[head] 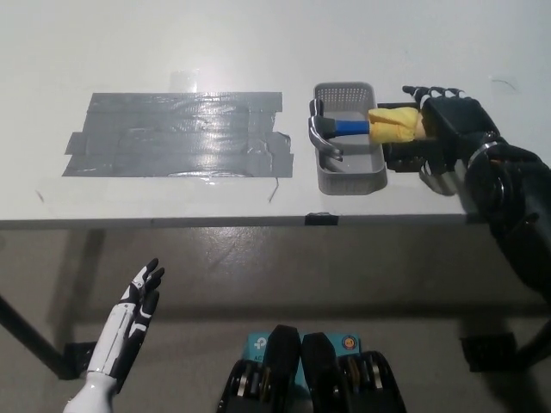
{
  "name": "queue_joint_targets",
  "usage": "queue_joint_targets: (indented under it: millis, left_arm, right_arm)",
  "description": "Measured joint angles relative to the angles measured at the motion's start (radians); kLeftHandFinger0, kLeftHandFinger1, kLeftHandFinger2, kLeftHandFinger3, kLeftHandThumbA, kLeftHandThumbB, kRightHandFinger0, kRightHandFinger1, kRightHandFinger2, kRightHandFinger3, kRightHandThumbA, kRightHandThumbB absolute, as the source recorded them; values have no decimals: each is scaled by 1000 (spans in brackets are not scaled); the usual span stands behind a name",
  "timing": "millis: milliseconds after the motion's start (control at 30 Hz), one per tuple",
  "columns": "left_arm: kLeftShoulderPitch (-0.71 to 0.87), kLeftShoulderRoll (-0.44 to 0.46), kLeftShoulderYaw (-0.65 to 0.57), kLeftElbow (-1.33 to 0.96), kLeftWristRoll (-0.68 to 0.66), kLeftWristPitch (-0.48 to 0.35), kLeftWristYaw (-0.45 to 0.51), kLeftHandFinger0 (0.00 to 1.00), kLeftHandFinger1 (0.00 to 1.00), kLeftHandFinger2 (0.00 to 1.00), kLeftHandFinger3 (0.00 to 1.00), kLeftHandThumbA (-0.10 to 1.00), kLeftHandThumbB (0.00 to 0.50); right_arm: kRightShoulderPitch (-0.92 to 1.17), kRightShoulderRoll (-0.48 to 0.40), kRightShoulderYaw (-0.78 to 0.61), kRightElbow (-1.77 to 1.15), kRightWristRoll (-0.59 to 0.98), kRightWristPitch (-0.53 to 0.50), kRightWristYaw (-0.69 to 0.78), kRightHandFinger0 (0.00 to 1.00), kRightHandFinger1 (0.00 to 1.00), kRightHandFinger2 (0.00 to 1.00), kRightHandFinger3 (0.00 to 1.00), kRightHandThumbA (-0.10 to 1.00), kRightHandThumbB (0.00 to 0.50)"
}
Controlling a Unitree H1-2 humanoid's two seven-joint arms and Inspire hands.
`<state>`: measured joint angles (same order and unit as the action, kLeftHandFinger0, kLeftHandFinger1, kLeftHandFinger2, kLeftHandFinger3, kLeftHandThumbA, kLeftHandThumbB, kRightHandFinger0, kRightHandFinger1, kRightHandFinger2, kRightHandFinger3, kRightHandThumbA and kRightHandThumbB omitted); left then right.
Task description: The robot picks the hammer with right hand and hits the black area on the desk and places it back.
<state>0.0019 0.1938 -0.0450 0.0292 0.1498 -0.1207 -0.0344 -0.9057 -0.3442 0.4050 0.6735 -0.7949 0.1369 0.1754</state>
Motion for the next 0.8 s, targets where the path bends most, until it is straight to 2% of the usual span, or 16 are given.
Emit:
queue_joint_targets:
  millis: [133, 267, 600, 800]
  left_arm:
    - [0, 0, 0, 0, 0, 0, 0, 1000, 1000, 1000, 1000, 1000, 128]
    - [0, 0, 0, 0, -1, 0, 0, 1000, 1000, 1000, 1000, 1000, 132]
    - [0, 0, 0, -4, -2, 0, -1, 1000, 1000, 1000, 1000, 1000, 132]
    - [0, 0, 0, -13, -3, 0, -1, 1000, 1000, 1000, 1000, 1000, 131]
  right_arm:
    - [-3, 3, 2, -2, 0, 1, -7, 1000, 1000, 1000, 1000, 1000, 469]
    - [-4, 11, 3, -8, -1, 3, -8, 1000, 1000, 1000, 1000, 1000, 485]
    - [-4, 25, 6, -3, -1, 3, -27, 1000, 1000, 1000, 1000, 1000, 469]
    - [-5, 28, 13, 18, -1, 3, -33, 1000, 1000, 1000, 1000, 1000, 479]
